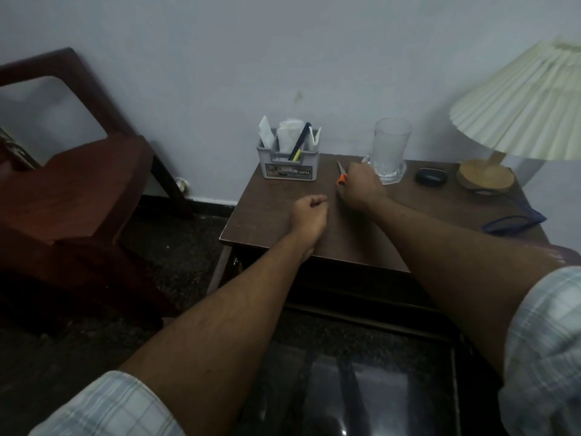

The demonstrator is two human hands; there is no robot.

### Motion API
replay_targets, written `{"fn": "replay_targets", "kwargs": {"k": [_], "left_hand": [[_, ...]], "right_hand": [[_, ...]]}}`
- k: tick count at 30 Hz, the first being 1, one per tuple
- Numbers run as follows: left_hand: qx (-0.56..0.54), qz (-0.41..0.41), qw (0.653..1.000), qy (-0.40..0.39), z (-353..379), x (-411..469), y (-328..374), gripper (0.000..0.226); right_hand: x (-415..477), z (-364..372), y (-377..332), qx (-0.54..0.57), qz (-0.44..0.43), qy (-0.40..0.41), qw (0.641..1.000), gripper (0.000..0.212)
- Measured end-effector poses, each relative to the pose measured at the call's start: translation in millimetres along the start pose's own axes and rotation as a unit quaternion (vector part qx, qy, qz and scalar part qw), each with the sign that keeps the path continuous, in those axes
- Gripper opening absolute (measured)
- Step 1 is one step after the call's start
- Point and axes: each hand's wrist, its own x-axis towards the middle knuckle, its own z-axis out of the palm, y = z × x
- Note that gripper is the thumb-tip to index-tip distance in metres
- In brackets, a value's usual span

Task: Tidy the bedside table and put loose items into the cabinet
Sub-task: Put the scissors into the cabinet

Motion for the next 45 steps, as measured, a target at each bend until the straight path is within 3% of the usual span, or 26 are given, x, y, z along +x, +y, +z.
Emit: {"fn": "replay_targets", "kwargs": {"k": [11, 13, 17, 21, 26, 29, 33, 38, 45], "left_hand": [[-0.034, -0.053, 0.998, 0.009, -0.4, -35.4, 11.3, 0.026], [-0.051, -0.062, 0.997, -0.014, -4.1, -49.4, 14.8, 0.015], [-0.096, -0.090, 0.989, -0.063, -15.7, -79.0, 20.3, 0.025], [-0.126, -0.096, 0.985, -0.068, -31.0, -106.6, 24.5, 0.013], [-0.134, -0.085, 0.986, -0.049, -49.3, -132.8, 19.2, 0.017], [-0.147, -0.093, 0.984, -0.041, -57.8, -149.8, 12.2, 0.010], [-0.156, -0.101, 0.982, -0.027, -65.0, -166.8, -6.0, 0.010], [-0.164, -0.142, 0.975, -0.037, -68.8, -184.1, -41.0, 0.010], [-0.117, -0.186, 0.975, -0.045, -61.1, -184.8, -68.0, 0.009]], "right_hand": [[-67.5, -13.0, -0.2, 0.067, 0.055, -0.080, 0.993, 0.049], [-84.5, -14.4, -0.6, 0.086, 0.042, -0.073, 0.993, 0.055], [-120.3, -25.4, -5.8, 0.125, -0.026, -0.044, 0.991, 0.049], [-153.7, -41.1, -12.4, 0.160, -0.081, -0.051, 0.982, 0.048], [-192.1, -46.4, -19.0, 0.229, -0.085, -0.084, 0.966, 0.053], [-210.2, -47.1, -20.2, 0.314, -0.060, -0.130, 0.938, 0.053], [-234.1, -42.0, -20.4, 0.464, 0.043, -0.205, 0.861, 0.046], [-257.0, -24.5, -9.6, 0.533, 0.204, -0.206, 0.795, 0.030], [-265.0, 14.2, 15.5, 0.583, 0.303, -0.174, 0.734, 0.025]]}}
